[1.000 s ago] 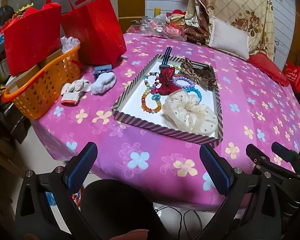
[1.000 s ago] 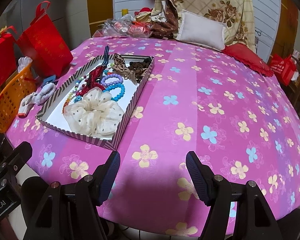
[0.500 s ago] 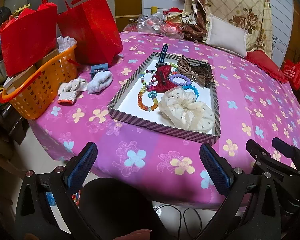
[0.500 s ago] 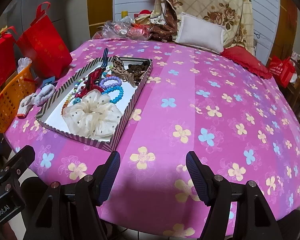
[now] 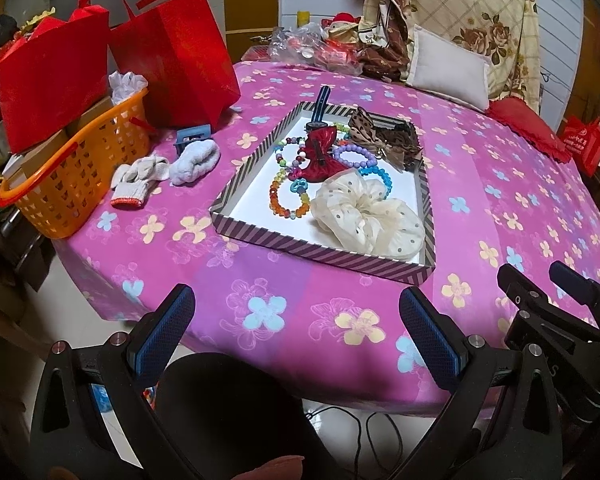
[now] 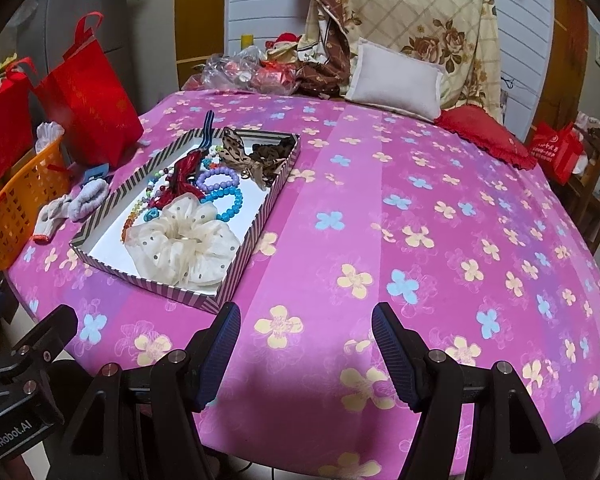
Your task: Organize jewelry
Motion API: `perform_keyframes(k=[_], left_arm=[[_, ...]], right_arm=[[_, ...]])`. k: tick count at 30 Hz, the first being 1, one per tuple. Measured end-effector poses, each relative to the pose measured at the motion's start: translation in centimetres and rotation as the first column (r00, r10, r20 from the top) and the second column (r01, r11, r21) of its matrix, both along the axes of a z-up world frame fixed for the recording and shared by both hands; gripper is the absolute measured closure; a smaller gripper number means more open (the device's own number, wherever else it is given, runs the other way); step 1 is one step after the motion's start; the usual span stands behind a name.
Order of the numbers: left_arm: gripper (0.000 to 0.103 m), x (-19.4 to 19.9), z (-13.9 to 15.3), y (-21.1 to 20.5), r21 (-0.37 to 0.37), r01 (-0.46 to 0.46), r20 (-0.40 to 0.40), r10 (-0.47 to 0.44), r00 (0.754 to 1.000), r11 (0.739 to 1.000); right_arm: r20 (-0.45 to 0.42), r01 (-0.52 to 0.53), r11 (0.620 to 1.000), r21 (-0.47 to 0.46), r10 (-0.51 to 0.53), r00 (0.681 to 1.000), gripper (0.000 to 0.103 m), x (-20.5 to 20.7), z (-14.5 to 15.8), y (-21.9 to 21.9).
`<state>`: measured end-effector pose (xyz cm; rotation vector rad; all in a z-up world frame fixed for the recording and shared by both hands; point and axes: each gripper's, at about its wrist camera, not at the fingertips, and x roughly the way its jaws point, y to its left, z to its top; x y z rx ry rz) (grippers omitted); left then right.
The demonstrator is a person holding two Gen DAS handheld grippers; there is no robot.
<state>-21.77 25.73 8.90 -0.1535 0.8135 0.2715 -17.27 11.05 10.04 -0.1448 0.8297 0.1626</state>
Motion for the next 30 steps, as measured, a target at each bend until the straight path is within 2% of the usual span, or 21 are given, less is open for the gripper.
perform_keyframes(k=[30], left_arm=[[0.001,-0.02,-0.32,-0.23,-0.012,-0.003,-0.006,0.003,1.0,1.0]], right_arm=[[0.009,-0.013,1.0,-0.004,0.013,1.0,0.037,-0.1,0.11,0.27]])
